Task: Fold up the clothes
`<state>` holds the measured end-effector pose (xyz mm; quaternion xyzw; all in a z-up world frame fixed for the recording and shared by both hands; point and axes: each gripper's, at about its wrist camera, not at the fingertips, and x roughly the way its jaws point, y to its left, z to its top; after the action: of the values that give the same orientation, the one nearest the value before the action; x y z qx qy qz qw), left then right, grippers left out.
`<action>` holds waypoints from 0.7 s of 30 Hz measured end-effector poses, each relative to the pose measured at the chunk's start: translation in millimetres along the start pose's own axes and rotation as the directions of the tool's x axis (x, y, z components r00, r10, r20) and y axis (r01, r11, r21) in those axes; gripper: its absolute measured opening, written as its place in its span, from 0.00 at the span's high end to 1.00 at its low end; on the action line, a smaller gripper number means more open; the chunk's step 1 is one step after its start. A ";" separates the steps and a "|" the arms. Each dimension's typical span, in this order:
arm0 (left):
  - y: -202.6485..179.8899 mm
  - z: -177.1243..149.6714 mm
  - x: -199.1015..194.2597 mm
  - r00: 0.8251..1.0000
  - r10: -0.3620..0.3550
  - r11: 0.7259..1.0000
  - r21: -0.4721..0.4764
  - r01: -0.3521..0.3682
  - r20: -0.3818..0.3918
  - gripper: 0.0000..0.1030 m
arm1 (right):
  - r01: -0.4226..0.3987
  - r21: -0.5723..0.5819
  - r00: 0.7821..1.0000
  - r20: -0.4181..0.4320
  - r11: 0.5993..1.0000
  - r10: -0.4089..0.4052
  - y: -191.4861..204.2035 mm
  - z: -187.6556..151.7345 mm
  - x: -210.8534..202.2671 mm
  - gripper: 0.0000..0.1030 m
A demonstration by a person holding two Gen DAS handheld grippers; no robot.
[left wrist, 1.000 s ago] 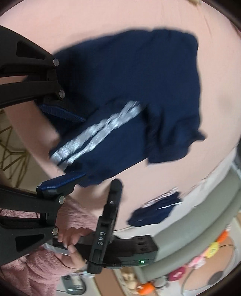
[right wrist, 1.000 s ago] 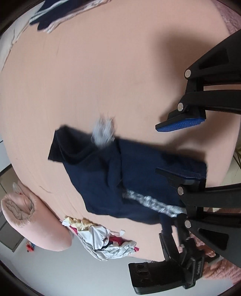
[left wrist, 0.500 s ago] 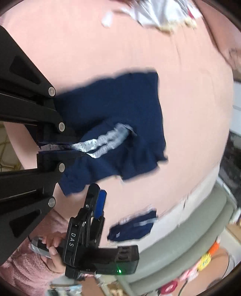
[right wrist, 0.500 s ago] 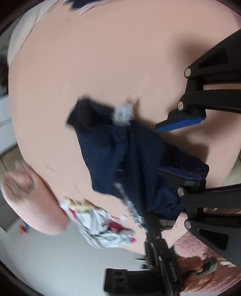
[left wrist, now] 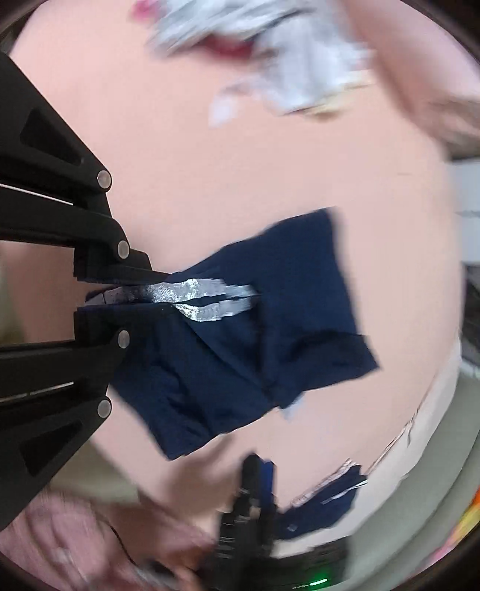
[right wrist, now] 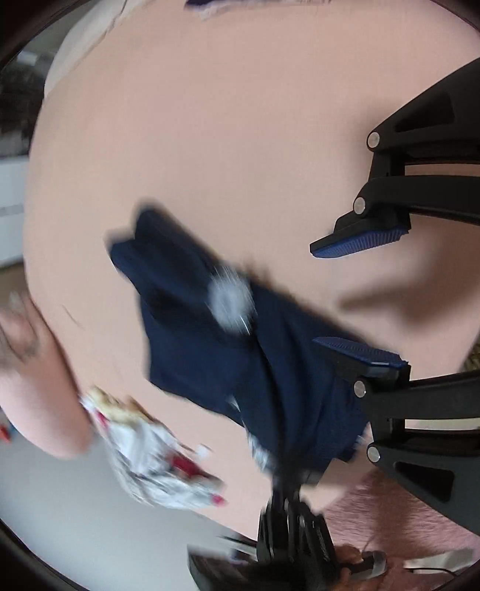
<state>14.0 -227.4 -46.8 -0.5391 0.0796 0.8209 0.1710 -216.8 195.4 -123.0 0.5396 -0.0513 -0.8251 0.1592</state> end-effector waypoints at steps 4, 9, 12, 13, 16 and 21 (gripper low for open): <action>-7.8 24.1 10.8 0.999 -0.030 0.992 0.126 0.032 -0.018 0.91 | 0.039 0.043 0.999 -0.003 0.998 -0.039 -31.7 19.6 2.9 0.57; -13.4 7.6 34.4 0.969 -0.157 0.985 0.041 0.168 -0.191 0.83 | -0.002 0.032 1.000 -0.005 0.999 0.003 -20.4 32.5 10.5 0.57; 0.4 -11.1 35.4 0.958 -0.239 0.969 -0.095 0.226 -0.159 0.83 | -0.152 -0.032 0.988 -0.008 0.988 0.151 18.6 27.6 11.8 0.57; 9.6 -14.2 34.5 0.952 -0.276 0.954 -0.161 0.254 -0.132 0.83 | -0.199 -0.074 0.980 -0.024 0.977 0.198 35.0 23.3 14.8 0.57; 41.2 -22.3 34.1 0.913 -0.406 0.857 -0.361 0.368 -0.033 0.83 | -0.213 -0.207 0.974 -0.117 0.955 0.192 76.2 6.0 37.8 0.57; 66.1 -28.8 24.5 0.943 -0.330 0.862 -0.421 0.283 -0.041 0.83 | -0.122 -0.255 0.974 -0.214 0.959 0.067 68.5 -9.6 43.9 0.57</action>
<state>5.7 -293.1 -84.4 -0.6136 -0.1712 0.7499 0.1782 -209.9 117.6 -147.8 0.5917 0.0506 -0.7564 0.2742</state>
